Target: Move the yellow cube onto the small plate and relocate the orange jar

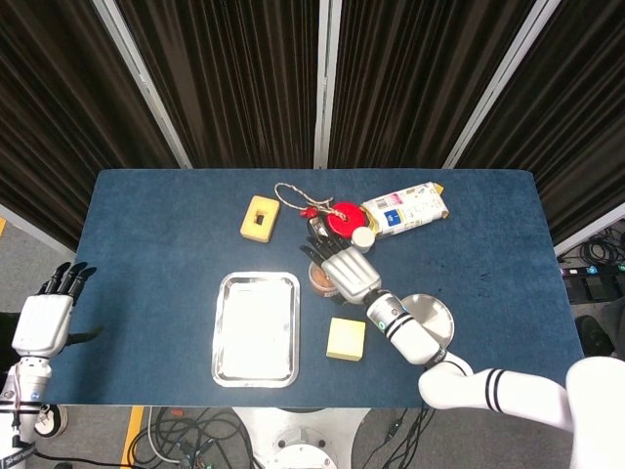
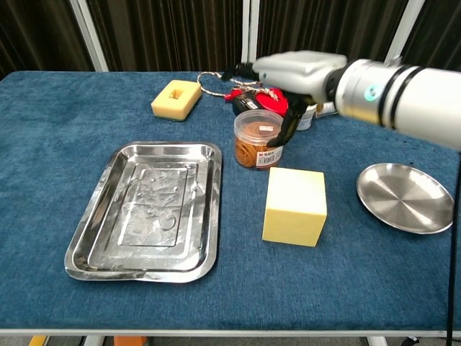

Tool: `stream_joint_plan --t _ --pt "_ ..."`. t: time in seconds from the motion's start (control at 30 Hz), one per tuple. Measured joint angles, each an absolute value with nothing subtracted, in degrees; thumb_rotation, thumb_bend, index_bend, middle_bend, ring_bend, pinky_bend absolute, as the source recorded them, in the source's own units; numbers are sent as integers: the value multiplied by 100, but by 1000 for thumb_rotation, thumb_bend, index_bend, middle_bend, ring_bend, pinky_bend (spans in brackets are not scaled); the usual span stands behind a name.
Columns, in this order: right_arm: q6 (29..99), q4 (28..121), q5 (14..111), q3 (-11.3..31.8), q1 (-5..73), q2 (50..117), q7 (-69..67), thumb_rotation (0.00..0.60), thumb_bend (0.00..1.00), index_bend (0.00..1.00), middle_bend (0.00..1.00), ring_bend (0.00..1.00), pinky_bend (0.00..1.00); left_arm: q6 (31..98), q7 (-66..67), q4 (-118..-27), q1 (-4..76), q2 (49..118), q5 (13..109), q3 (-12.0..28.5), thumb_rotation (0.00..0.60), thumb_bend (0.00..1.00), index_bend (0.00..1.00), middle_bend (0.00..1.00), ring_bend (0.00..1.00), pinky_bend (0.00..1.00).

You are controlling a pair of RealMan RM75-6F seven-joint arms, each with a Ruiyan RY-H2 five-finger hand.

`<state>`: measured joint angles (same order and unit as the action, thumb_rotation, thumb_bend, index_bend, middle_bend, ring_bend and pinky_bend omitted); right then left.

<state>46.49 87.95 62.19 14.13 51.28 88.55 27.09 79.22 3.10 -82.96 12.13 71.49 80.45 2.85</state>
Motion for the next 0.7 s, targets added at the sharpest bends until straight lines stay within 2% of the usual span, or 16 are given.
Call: stream_joint_plan --t 0.2,0.37,0.53,0.7 --pt "5007 10269 6395 1193 4833 7953 2857 600 76 0 59 0 35 7863 392 -8346 1244 7193 8047 311 600 14 137 88 54 270" --pt "5116 11207 6449 823 4599 7393 2912 600 55 0 91 0 84 7818 431 -8371 1253 7209 8052 313 600 14 138 88 54 270" --pt "5131 11676 6394 358 4437 7167 3033 600 48 0 93 0 97 7802 387 -8338 1242 7235 8055 315 600 14 138 89 54 270" --pt "5178 11645 6233 147 4379 7329 3187 600 48 0 91 0 98 7807 369 -8295 1229 7238 8090 306 600 14 137 88 54 270"
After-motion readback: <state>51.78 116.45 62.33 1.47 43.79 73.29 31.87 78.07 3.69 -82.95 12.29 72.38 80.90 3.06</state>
